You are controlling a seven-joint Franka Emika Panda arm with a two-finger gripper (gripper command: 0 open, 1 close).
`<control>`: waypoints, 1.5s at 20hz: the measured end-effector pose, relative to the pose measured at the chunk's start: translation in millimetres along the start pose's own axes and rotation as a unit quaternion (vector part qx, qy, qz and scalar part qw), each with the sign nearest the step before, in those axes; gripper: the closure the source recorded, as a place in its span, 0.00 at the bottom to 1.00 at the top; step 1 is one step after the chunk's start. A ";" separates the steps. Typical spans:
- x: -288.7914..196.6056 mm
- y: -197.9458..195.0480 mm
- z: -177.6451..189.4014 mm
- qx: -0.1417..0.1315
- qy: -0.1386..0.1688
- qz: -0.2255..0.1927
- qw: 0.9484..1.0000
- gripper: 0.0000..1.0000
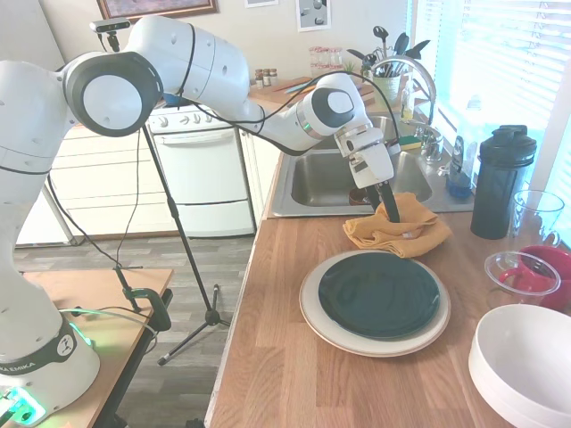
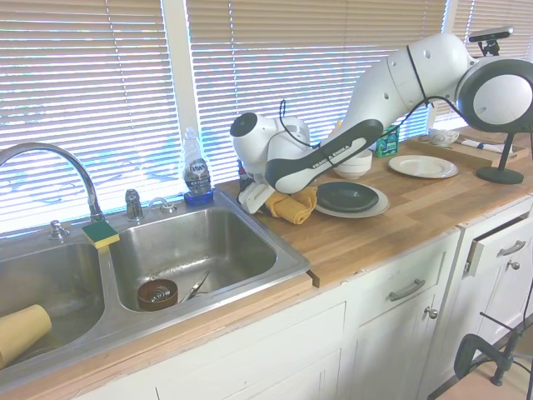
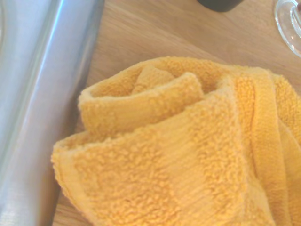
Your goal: Wipe the blue plate in counterclockwise motion
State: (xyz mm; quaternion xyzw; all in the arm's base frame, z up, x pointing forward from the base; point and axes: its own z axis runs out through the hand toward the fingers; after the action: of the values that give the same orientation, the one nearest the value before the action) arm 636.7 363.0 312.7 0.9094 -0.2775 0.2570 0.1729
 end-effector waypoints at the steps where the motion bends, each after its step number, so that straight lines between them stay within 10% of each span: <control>1: -0.4 0.1 0.9 0.001 0.000 0.000 1.000 1.00; 18: 4.6 12.2 0.3 0.008 -0.020 0.006 1.000 1.00; 30: 21.7 50.6 -32.7 0.035 -0.097 -0.009 0.995 1.00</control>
State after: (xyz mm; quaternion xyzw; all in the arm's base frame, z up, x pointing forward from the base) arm 610.0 329.2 360.1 0.9381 -0.2751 0.1756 0.1158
